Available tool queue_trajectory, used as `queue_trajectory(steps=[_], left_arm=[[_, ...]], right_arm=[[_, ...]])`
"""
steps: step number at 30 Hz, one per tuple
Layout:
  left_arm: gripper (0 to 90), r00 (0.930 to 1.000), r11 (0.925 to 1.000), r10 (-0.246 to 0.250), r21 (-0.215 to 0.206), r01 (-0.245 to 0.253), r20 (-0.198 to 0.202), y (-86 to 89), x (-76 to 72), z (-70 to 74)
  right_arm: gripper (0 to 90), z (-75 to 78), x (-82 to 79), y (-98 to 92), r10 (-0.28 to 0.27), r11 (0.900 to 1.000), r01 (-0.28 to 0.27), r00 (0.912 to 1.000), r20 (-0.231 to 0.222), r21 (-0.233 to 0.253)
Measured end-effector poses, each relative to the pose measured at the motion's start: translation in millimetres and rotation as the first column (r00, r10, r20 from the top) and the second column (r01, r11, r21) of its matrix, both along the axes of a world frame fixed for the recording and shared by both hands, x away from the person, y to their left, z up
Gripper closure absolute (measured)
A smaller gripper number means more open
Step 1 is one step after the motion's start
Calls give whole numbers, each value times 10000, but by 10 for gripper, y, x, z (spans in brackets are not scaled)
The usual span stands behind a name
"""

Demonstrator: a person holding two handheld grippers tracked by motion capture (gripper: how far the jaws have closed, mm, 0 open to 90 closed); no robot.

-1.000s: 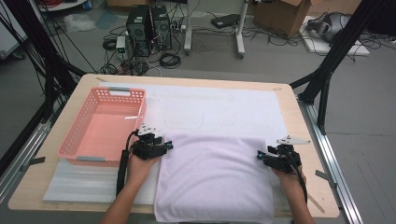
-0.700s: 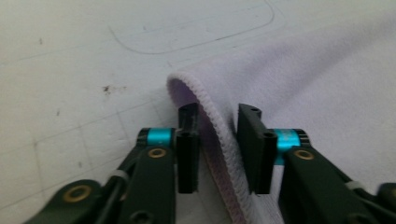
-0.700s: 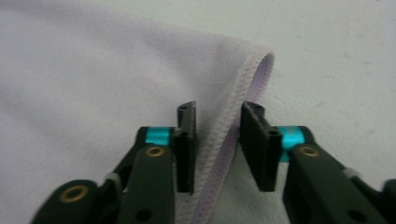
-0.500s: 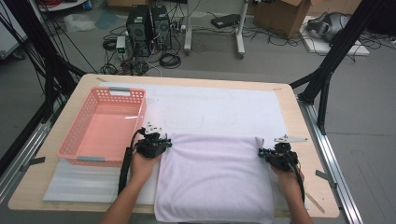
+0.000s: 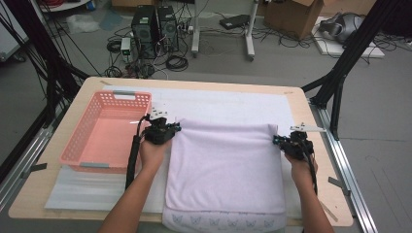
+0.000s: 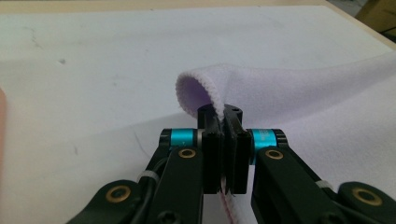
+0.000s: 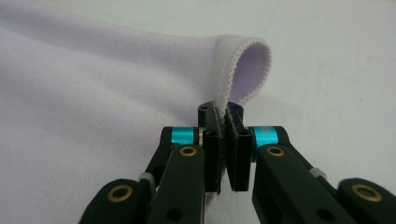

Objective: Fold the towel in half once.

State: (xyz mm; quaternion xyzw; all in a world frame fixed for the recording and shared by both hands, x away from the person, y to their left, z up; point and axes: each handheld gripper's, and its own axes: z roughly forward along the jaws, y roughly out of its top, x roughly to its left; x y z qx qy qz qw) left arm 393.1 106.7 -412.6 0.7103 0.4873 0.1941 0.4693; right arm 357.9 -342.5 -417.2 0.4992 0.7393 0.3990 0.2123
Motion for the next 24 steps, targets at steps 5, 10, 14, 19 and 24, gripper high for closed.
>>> queue_trajectory(steps=[5,10,14,19,24], left_arm=[[867,9989,9989,394,-274,-388,248,24,221,-25],[867,9989,9993,361,-49,-359,285,-32,411,9],[866,9984,9993,383,-52,-381,413,-45,519,32],[854,9993,9993,357,-110,-356,119,-41,555,-16],[588,9998,9983,-175,-562,173,-27,-98,493,18]], right_arm=[[865,9,312,62,-99,9998,101,9999,130,-163],[864,7,571,105,-326,9989,328,9995,53,-339],[864,9,688,95,-572,9980,573,9984,43,-270],[861,-37,744,103,-651,9978,651,9979,-32,-117],[667,-70,749,107,-584,9982,581,9981,-207,-162]])
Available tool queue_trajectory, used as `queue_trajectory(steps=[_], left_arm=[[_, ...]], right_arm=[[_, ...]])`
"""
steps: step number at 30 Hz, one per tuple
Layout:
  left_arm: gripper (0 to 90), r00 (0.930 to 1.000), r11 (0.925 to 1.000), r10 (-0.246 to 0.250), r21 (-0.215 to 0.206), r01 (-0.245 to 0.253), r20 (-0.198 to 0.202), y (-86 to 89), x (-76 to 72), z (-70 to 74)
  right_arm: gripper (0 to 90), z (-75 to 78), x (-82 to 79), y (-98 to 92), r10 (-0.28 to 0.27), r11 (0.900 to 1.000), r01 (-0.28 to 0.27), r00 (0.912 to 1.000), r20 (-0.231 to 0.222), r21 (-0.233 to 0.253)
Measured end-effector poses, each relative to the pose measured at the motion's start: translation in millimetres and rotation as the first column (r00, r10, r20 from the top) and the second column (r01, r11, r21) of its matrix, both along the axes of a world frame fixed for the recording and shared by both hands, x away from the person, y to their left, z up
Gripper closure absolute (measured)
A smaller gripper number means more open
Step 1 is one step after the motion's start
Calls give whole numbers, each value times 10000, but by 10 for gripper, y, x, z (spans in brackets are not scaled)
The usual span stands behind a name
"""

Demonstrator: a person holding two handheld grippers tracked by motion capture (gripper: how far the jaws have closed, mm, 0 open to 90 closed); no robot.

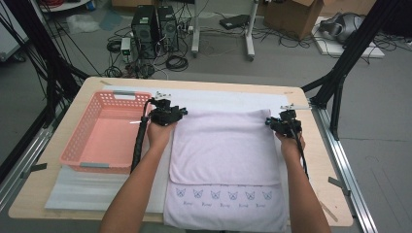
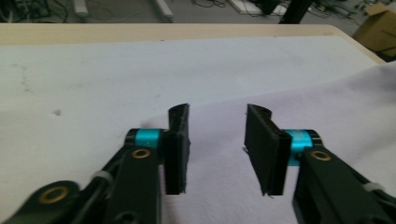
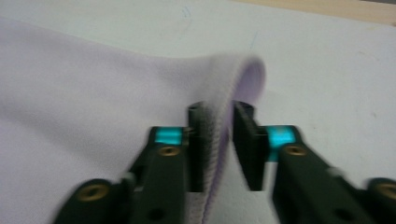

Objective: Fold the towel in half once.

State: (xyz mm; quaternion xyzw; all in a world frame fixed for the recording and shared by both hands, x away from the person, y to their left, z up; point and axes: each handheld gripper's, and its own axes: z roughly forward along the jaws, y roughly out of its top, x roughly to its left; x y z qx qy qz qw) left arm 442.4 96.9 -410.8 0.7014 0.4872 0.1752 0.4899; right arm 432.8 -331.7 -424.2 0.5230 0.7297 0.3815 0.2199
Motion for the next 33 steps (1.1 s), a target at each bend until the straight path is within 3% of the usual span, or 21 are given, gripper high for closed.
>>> queue_trajectory(steps=[2,6,9,11,17,20,26,28,33], left_arm=[[571,9997,9998,-206,-77,206,98,-22,-53,20],[549,9952,9951,-976,153,978,-106,-92,-153,66],[543,9933,9943,-1045,-157,1054,495,-100,-272,90],[543,9922,9934,-1128,-135,1137,538,-95,-335,86],[527,9867,9900,-1372,-215,1396,873,-46,-611,30],[500,9828,9860,-1585,-369,1626,943,-8,-764,11],[494,9728,9767,-1942,-679,2037,1260,115,-1008,27],[465,9733,9733,-1939,-1003,2065,1225,162,-1089,26],[402,9708,9701,-2104,-984,2220,1153,273,-1313,-37]], right_arm=[[645,22,-26,-10,-41,9998,40,10000,26,186],[651,83,-139,-17,51,9994,-54,10000,84,334],[652,114,-244,-25,147,9996,-147,9999,1,252],[653,155,-302,-31,230,9993,-225,9996,-145,295],[645,362,-508,34,744,9969,-749,9969,260,219],[629,413,-635,61,1090,9929,-1108,9932,418,428],[545,304,-960,45,1693,9827,-1728,9840,561,660],[541,245,-1084,22,1665,9831,-1702,9844,569,669],[543,92,-1390,-43,1620,9840,-1651,9856,489,667]])
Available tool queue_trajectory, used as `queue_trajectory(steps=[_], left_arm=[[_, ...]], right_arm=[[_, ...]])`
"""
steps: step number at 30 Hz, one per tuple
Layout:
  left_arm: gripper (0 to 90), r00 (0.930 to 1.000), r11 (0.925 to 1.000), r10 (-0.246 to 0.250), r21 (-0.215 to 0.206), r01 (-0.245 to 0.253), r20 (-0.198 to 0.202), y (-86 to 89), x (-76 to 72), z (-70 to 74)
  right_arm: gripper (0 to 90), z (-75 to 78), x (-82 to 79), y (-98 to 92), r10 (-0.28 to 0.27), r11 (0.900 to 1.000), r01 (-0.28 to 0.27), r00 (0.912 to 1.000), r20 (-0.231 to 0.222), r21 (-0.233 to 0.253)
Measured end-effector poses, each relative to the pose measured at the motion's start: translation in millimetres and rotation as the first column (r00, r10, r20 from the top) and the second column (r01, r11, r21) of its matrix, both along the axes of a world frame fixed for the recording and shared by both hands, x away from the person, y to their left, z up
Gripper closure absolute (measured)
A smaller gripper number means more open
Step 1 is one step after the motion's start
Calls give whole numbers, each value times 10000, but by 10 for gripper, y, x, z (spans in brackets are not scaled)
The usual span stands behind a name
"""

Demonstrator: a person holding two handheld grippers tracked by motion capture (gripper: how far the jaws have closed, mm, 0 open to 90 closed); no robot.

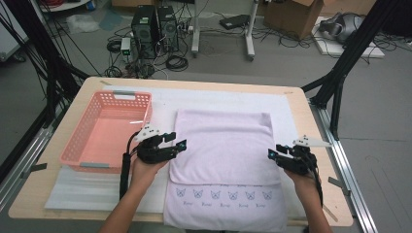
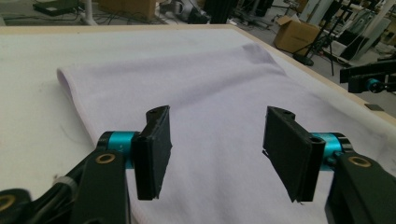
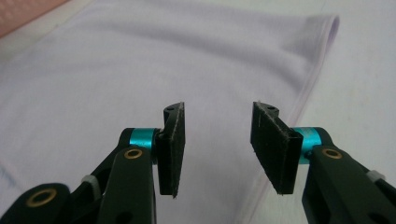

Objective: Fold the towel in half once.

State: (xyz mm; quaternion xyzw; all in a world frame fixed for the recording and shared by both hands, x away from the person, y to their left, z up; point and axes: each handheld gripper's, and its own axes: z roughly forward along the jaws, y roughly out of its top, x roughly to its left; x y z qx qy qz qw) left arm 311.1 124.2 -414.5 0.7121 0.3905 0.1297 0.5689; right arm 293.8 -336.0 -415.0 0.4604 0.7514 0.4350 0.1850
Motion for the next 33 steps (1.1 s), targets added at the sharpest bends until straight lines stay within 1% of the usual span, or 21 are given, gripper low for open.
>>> queue_trajectory(steps=[1,3,5,6,7,8,9,11,12,14,15,17,19,21,22,24,26,28,29,31,33], left_arm=[[386,10000,9999,-64,86,64,-41,16,-40,-21],[351,9998,9994,-127,328,132,-160,40,-120,-62],[355,9997,9978,72,659,-58,-220,63,-205,-91],[365,9997,9979,-14,641,31,-256,82,-246,-106],[369,9994,9978,-246,614,261,-260,110,-282,-120],[386,9989,9980,-242,572,265,-404,122,-319,-132],[428,9984,9975,-279,642,311,-498,138,-347,-142],[446,9972,9968,-377,687,421,-644,152,-391,-162],[465,9971,9959,-392,784,443,-651,159,-407,-171],[464,9961,9957,-424,794,486,-778,173,-444,-211],[460,9959,9953,-449,816,513,-789,182,-465,-238],[433,9942,9947,-456,877,542,-973,181,-489,-287],[400,9925,9928,-542,1007,654,-1098,173,-509,-315],[409,9928,9894,-544,1280,680,-1072,152,-552,-326],[455,9926,9864,-538,1488,698,-1090,141,-569,-332],[526,9913,9830,-545,1677,744,-1201,129,-597,-349],[596,9912,9813,-408,1815,634,-1257,134,-616,-362],[631,9878,9807,-475,1810,744,-1485,140,-610,-379],[666,9875,9797,-512,1845,786,-1492,138,-609,-380],[694,9878,9764,-527,2000,817,-1462,114,-618,-380],[745,9878,9695,-640,2256,953,-1422,90,-627,-381]], right_arm=[[543,-19,-55,-11,-18,10000,18,10000,-6,-73],[545,-38,-161,-28,-65,10000,65,10000,-59,19],[548,-41,-256,-32,-14,10000,14,10000,5,17],[549,-40,-302,-28,20,10000,-19,10000,49,-72],[550,-38,-349,-20,-10,9998,11,10000,52,-176],[553,-42,-391,-15,-4,9997,5,10000,77,-224],[554,-47,-433,-3,-25,9998,26,10000,35,-212],[556,-61,-503,13,-118,9991,116,9999,-43,-402],[559,-74,-528,14,-50,9990,49,10000,-14,-434],[563,-96,-587,14,-56,9987,52,10000,-69,-509],[565,-107,-610,4,-54,9987,51,10000,-63,-516],[565,-118,-644,-10,-113,9988,112,9999,-23,-479],[563,-106,-673,-23,-177,9986,176,9998,-12,-504],[557,-101,-698,-35,-266,9982,269,9996,60,-535],[556,-102,-709,-47,-286,9976,292,9995,109,-634],[551,-103,-732,-83,-531,9954,540,9985,122,-797],[548,-108,-755,-138,-879,9931,876,9961,-8,-775],[553,-114,-771,-188,-1091,9928,1078,9938,-215,-514],[562,-116,-780,-193,-1080,9934,1069,9938,-255,-405],[563,-125,-777,-171,-993,9944,980,9946,-304,-401],[563,-157,-749,-124,-844,9955,827,9957,-375,-456]])
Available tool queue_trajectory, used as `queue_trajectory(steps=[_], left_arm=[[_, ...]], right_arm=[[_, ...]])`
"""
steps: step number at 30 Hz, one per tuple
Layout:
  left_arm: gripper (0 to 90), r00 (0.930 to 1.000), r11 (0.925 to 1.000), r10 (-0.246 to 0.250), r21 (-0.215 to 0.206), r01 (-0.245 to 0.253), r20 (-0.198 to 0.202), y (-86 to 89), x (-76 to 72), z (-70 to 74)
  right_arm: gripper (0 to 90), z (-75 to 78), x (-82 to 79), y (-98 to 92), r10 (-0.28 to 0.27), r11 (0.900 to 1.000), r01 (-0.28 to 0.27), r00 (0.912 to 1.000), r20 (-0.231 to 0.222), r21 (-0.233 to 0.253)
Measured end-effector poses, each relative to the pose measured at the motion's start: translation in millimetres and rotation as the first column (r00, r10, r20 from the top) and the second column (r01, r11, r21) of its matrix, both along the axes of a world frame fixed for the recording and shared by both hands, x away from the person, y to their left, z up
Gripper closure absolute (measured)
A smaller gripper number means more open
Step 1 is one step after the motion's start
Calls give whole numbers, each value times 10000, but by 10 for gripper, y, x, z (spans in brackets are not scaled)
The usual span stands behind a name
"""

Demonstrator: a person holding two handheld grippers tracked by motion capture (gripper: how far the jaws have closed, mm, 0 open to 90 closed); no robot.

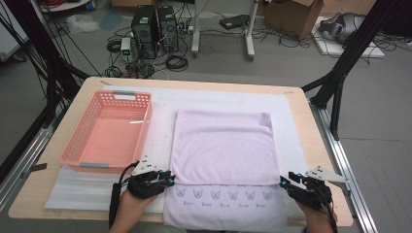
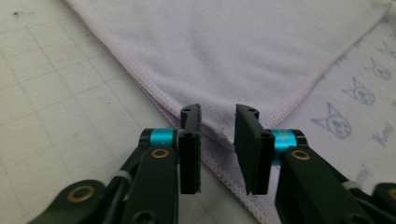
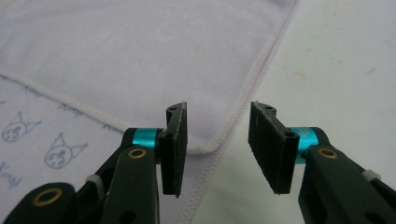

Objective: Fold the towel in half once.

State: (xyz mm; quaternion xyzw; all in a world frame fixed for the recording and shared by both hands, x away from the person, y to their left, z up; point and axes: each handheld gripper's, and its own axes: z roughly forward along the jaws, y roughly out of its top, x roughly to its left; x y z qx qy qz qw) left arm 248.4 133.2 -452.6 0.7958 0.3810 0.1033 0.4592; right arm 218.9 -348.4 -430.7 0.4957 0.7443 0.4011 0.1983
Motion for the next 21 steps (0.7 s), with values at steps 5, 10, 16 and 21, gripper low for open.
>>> queue_trajectory(steps=[5,10,16,21], left_arm=[[860,9999,9997,-156,204,154,71,-24,-9,-2],[873,9998,9999,-126,10,126,145,-3,-14,8],[872,9989,9960,-112,-880,151,448,59,-35,69],[873,9975,9915,-9,-1296,101,709,76,-45,94]], right_arm=[[641,-121,79,129,73,9979,-112,9981,-618,-635],[805,-135,82,158,271,9958,-332,9970,-719,-850],[802,-124,77,155,274,9961,-334,9970,-722,-820],[833,-95,61,156,483,9940,-525,9978,-452,-957]])
